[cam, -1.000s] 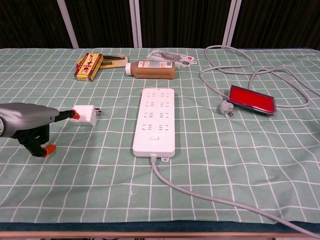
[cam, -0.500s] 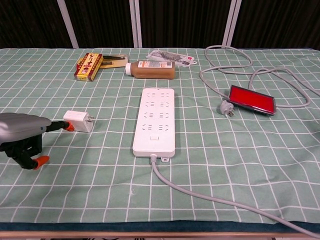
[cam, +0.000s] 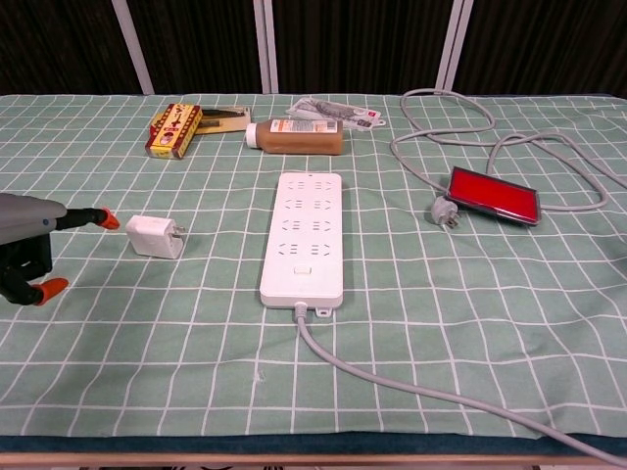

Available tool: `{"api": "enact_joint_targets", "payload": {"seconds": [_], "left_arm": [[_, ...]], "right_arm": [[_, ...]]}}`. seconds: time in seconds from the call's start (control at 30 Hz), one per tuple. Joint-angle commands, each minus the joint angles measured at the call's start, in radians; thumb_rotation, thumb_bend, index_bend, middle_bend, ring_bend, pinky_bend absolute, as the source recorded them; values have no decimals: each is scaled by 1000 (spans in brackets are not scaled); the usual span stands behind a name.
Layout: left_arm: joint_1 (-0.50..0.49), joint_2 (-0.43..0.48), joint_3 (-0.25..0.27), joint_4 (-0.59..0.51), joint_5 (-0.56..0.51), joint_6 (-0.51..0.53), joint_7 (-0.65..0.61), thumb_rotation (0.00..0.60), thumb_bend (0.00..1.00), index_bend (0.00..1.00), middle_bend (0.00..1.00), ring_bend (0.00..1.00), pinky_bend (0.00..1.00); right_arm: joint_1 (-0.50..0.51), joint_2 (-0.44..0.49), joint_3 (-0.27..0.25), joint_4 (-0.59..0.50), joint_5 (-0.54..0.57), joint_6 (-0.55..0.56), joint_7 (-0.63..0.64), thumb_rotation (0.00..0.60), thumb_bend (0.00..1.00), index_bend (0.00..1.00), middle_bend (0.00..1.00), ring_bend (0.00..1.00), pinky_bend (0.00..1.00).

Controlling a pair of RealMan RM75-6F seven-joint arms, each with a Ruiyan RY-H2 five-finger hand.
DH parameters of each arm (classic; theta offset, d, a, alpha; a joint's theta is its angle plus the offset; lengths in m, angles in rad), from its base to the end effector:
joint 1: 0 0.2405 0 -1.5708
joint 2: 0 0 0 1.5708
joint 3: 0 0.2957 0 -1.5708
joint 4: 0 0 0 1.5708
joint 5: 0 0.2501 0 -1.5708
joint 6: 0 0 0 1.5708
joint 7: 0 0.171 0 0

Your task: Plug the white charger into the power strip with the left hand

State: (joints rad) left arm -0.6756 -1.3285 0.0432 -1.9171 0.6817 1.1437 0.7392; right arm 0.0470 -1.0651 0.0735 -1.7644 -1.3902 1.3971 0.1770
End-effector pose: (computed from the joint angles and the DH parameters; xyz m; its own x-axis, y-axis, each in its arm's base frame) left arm -0.2405 0.2993 -0.0241 0.5507 0.5139 0.6577 0.8154 -0.1630 -0.5554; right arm -0.3580 -0.2029 0.1382 0.1105 -0.0632 0.9919 -0.9839 0.1340 0.1182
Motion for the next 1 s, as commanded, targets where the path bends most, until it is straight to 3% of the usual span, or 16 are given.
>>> {"api": "enact_joint_targets", "payload": {"seconds": [0.03, 0.6, 1.0], "left_arm": [[-1, 13, -1, 17, -15, -13, -9, 600, 466, 79, 931, 881, 898], [-54, -43, -29, 80, -97, -67, 9, 600, 466, 79, 927, 878, 899], [-65, -57, -33, 9, -47, -23, 17, 600, 466, 87, 926, 877, 899]], "right_arm": [[0, 0, 0, -1, 1, -2, 0, 600, 338, 0, 0, 0, 0], [1, 0, 0, -3, 5, -4, -1, 600, 338, 0, 0, 0, 0], [-1, 0, -1, -2, 0, -1, 2, 600, 338, 0, 0, 0, 0]]}}
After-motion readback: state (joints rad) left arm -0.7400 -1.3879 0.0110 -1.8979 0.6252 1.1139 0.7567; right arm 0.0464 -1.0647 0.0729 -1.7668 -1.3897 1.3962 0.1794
